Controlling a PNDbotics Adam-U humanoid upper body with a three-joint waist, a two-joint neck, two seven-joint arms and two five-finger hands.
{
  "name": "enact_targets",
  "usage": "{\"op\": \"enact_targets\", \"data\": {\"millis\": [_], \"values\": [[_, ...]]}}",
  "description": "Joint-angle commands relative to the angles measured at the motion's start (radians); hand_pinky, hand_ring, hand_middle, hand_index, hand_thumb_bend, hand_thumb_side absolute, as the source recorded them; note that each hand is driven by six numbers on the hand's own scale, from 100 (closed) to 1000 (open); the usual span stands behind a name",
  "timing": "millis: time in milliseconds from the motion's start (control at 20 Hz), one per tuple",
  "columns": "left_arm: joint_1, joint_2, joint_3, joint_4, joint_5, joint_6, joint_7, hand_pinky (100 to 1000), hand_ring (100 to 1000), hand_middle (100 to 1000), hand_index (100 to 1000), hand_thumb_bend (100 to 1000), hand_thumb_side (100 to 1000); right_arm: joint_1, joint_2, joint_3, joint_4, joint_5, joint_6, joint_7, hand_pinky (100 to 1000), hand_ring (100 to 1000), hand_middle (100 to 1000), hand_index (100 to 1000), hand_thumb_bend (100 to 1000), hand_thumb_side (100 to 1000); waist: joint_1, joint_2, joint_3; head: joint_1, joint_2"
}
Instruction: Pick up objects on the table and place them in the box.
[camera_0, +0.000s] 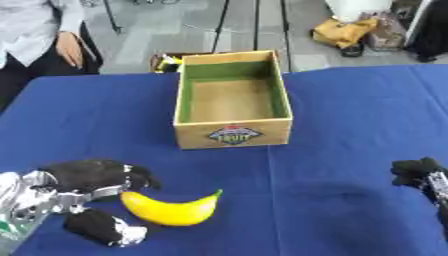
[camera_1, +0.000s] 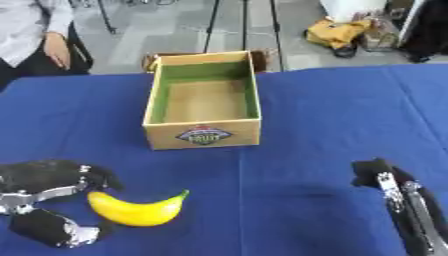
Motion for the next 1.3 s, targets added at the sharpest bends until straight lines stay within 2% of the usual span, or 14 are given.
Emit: {"op": "enact_targets", "data": {"millis": [50, 500, 600, 850, 1300], "values": [[-0.026, 0.018, -0.002, 0.009, -0.016, -0.003, 0.009, 553, 775, 836, 929, 324, 809, -0.005, -0.016, 0.001, -0.012, 0.01, -0.001, 0.004, 767, 763, 487, 710, 100, 1000, 0.001, -0.016, -0.003, 0.004, -0.009], [-0.062, -0.017, -0.035, 0.074, -0.05, -0.029, -0.025, 461, 720, 836, 934, 258, 714, -0.005, -0.012, 0.001, -0.011, 0.012, -0.001, 0.007, 768, 764, 487, 711, 100, 1000, 0.0, -0.012, -0.009, 0.015, -0.007], [-0.065, -0.023, -0.042, 0.09, -0.05, -0.032, -0.036, 453, 715, 831, 934, 208, 681, -0.006, -0.012, 0.001, -0.011, 0.012, -0.001, 0.008, 768, 764, 487, 711, 100, 1000, 0.0, -0.011, -0.011, 0.017, -0.007], [-0.07, -0.04, -0.052, 0.126, -0.035, -0.033, -0.067, 455, 719, 832, 938, 275, 711, -0.006, -0.01, 0.001, -0.011, 0.013, -0.001, 0.008, 769, 765, 487, 711, 100, 1000, 0.0, -0.009, -0.016, 0.019, -0.009], [-0.085, -0.071, -0.059, 0.183, -0.075, -0.054, -0.06, 469, 729, 808, 914, 286, 731, -0.007, -0.008, 0.002, -0.011, 0.012, -0.001, 0.013, 770, 766, 487, 712, 100, 1000, 0.0, -0.007, -0.024, 0.021, -0.012]]}}
